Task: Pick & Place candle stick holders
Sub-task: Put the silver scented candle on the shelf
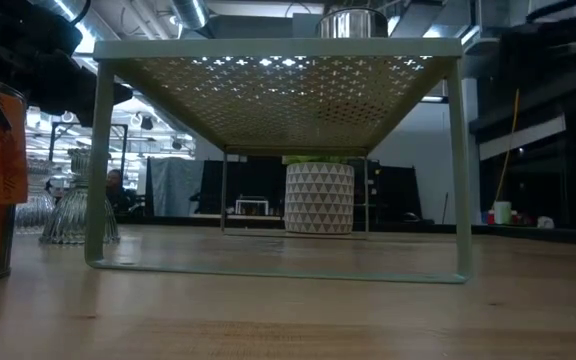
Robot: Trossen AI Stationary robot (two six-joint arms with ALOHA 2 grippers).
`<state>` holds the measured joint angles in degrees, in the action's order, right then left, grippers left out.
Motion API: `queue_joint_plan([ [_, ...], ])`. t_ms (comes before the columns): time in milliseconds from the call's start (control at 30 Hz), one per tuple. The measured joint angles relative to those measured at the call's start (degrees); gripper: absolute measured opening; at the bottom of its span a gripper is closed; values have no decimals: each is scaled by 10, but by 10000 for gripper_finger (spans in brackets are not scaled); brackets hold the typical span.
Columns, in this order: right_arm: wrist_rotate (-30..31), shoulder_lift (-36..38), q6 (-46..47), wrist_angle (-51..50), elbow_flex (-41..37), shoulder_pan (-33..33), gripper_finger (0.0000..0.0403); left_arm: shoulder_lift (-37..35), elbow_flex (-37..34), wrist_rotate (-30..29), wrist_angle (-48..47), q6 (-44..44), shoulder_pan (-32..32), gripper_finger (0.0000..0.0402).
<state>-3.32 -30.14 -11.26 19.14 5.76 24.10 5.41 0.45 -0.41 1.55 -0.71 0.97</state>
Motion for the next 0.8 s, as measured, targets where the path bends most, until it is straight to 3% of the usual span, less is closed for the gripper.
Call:
queue_joint_plan([
  [267,-13,23,0,-29,-3,-147,399,0,0,0,1,0,0,6],
  [400,-41,27,-3,-1,-20,-180,399,0,0,0,2,0,0,6],
  [533,-26,44,5,39,-52,-200,399,0,0,0,2,-7,0,6],
  [800,-24,75,2,-1,-52,-227,399,0,0,1,4,-169,0,6],
])
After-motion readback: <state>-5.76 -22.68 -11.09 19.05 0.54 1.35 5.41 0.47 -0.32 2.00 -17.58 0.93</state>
